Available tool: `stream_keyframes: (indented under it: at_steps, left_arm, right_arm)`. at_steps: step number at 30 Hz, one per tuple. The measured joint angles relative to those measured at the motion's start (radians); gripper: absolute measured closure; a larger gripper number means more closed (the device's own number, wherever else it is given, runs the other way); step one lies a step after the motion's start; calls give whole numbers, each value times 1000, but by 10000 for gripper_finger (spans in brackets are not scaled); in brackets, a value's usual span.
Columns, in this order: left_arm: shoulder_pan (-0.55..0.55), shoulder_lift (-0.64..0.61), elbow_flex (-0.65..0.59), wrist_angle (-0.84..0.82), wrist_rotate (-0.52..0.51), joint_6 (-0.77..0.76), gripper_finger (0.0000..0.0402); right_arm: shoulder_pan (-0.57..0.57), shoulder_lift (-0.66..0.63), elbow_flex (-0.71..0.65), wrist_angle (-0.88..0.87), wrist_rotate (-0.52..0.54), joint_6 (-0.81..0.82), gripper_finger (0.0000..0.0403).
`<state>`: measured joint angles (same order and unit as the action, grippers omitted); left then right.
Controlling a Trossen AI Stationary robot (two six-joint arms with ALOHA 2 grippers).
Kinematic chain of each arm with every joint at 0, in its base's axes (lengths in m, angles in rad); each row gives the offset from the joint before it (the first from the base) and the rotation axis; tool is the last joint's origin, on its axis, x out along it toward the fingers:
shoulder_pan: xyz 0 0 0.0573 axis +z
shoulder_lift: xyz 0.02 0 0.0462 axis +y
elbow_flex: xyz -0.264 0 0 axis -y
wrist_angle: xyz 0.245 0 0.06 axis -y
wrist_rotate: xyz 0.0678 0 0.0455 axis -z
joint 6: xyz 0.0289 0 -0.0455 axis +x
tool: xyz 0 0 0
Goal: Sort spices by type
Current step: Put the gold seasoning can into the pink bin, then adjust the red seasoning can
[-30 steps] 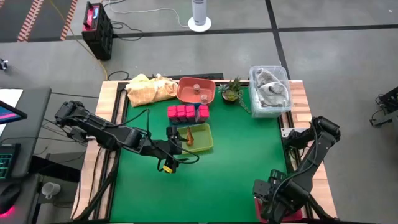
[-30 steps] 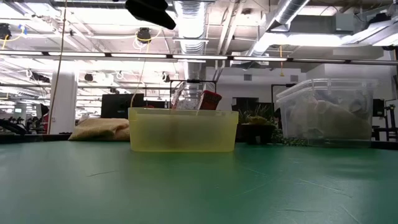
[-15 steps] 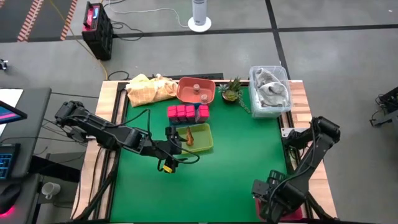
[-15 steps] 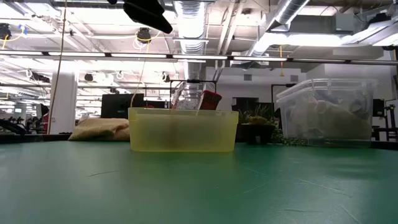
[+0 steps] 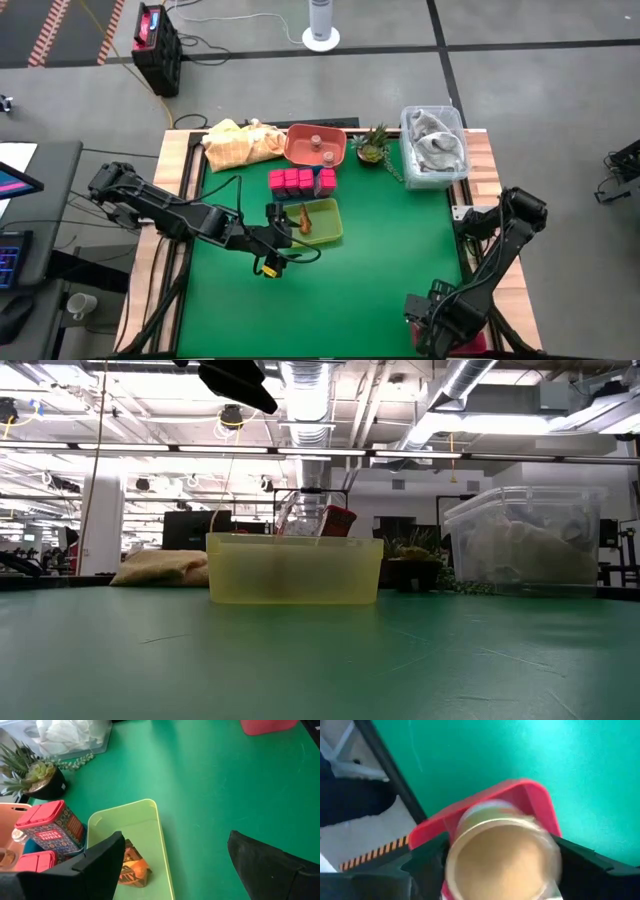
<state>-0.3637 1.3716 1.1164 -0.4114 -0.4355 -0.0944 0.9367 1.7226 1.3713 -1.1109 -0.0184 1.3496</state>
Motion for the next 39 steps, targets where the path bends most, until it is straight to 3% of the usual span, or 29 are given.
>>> stream_keyframes:
  at_steps: [10,21,23,27,31,35,39]
  left_arm:
    - [0,0,0,-1,0,0,63]
    - [-3,0,0,5,0,-15,63]
    - [-13,0,0,23,-6,-4,63]
    - [-60,0,-20,105,-77,47,63]
    - [-115,-5,-99,237,-127,110,63]
    - [-127,-41,-154,245,-132,62,63]
    - [-145,-119,-208,246,-142,14,63]
  right_arm:
    - [-11,-1,-12,17,-54,41,44]
    - [-46,-3,108,-111,-67,-7,42]
    - [-49,-3,129,-141,2,-49,42]
    - [-55,-6,146,-123,260,-170,43]
    - [-92,-26,146,-128,415,-274,48]
    - [-136,-87,120,-93,500,-376,56]
    - [-182,-229,-29,66,522,-471,68]
